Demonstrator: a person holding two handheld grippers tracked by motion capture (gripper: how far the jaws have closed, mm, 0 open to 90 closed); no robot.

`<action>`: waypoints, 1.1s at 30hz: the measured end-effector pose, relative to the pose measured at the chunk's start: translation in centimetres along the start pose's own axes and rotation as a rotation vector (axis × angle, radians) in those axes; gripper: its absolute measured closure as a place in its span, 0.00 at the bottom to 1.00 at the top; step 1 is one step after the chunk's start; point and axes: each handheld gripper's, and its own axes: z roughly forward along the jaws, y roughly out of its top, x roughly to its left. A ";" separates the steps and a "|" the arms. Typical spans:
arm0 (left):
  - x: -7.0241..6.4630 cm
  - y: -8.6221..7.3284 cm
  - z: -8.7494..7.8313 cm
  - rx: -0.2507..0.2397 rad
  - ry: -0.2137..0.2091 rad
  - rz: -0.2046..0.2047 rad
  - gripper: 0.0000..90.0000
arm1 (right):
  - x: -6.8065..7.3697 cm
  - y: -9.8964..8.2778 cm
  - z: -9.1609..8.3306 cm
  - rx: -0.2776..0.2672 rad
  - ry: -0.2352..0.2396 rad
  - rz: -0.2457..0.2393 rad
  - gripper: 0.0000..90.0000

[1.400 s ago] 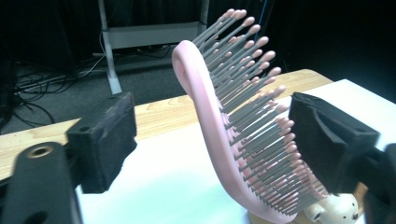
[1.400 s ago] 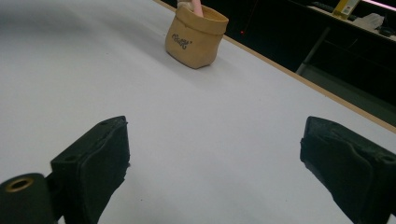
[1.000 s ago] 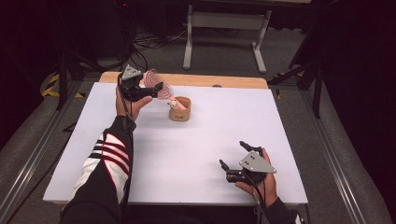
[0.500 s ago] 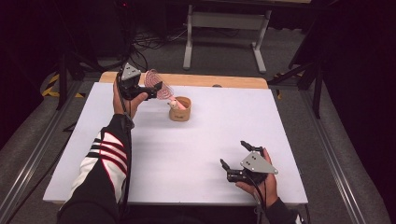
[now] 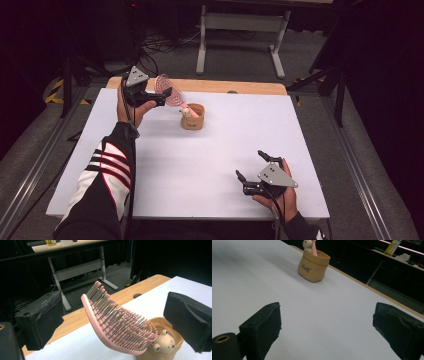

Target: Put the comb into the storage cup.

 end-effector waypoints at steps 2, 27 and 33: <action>0.0 0.0 -0.3 -0.006 -0.009 0.002 0.05 | 0.0 0.0 0.0 -0.001 -0.002 -0.001 0.10; -1.0 0.6 -2.8 -0.071 -0.057 0.052 0.07 | -0.1 0.0 0.1 0.003 -0.004 -0.002 0.09; -1.4 0.6 -3.6 -0.086 -0.071 0.074 0.07 | -0.1 0.0 0.1 0.003 -0.002 -0.004 0.09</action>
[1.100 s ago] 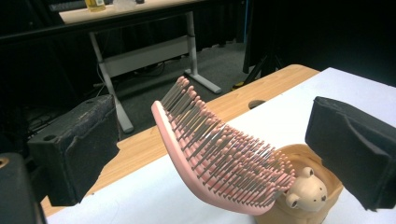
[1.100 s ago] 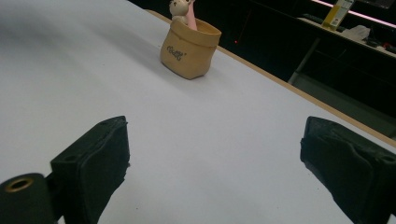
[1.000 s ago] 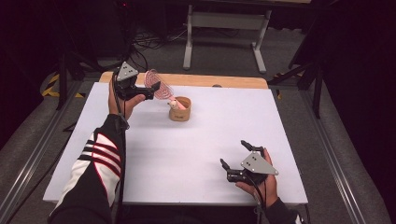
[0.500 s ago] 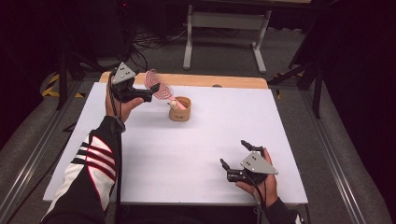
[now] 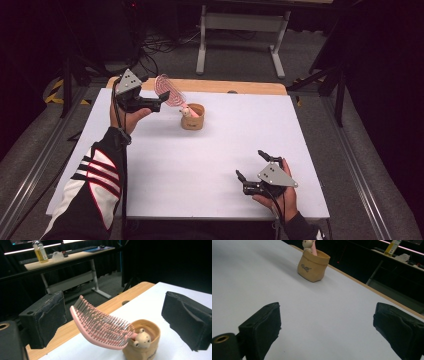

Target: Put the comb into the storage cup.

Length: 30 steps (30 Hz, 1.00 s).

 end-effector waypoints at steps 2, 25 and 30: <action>-0.2 0.0 -0.2 0.004 -0.006 0.015 0.07 | 0.0 0.0 0.0 -0.002 -0.002 0.002 0.09; -2.2 -1.7 -1.8 -0.008 -0.063 0.039 0.07 | 0.0 0.0 0.0 -0.008 -0.009 0.001 0.09; -2.7 -2.3 -2.0 -0.006 -0.076 0.040 0.07 | 0.0 0.0 -0.1 -0.006 -0.009 0.001 0.09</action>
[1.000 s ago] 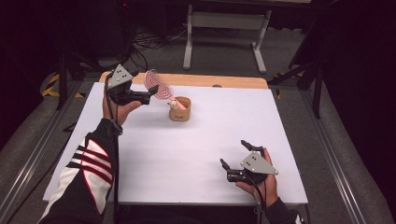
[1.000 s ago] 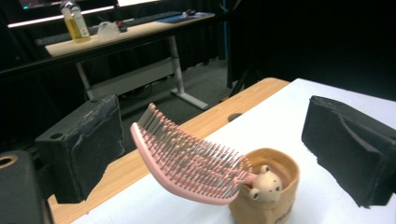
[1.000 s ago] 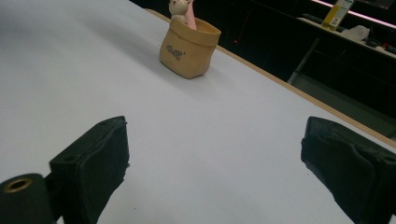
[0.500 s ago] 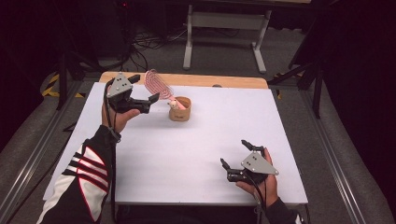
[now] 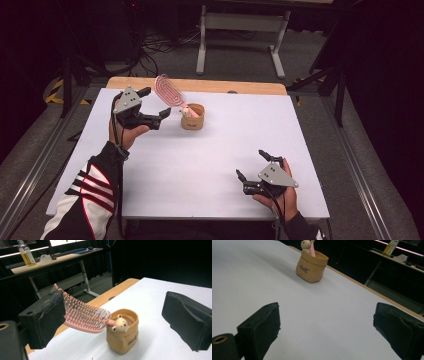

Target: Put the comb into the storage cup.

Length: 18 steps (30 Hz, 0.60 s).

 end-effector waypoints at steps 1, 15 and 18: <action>-0.1 -0.1 0.0 -0.001 0.000 0.001 0.07 | 0.0 0.0 0.0 0.000 0.001 0.000 0.09; -1.6 -1.8 -0.3 -0.018 -0.014 0.000 0.06 | 0.0 0.0 0.0 -0.004 0.000 0.000 0.09; -1.9 -2.1 -0.6 -0.035 -0.018 -0.006 0.06 | 0.0 0.0 0.0 -0.005 -0.001 -0.003 0.09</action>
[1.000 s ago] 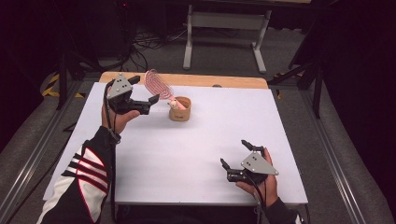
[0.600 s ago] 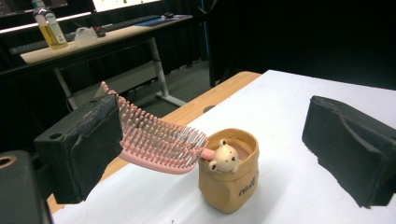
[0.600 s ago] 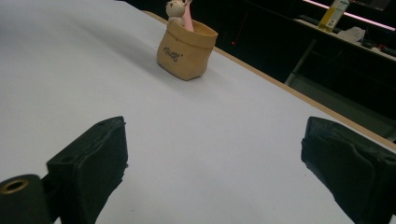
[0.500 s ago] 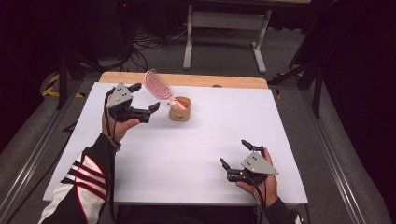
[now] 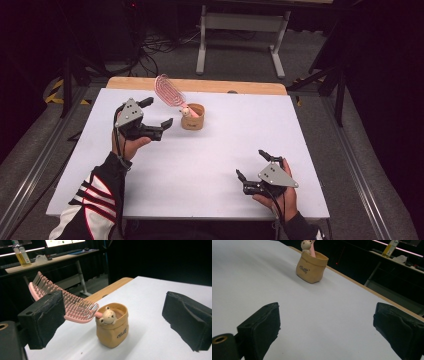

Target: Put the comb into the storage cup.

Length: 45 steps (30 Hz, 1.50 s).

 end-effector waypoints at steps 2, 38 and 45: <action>-0.2 -0.1 -0.1 -0.001 -0.009 0.004 0.07 | 0.0 0.0 0.0 -0.002 -0.002 0.000 0.09; -3.7 -0.8 -2.1 0.023 -0.072 0.064 0.06 | 0.0 0.4 -0.5 -0.029 -0.013 -0.018 0.09; -4.2 -0.9 -2.4 0.025 -0.081 0.072 0.06 | 0.1 0.5 -0.6 -0.034 -0.011 -0.023 0.09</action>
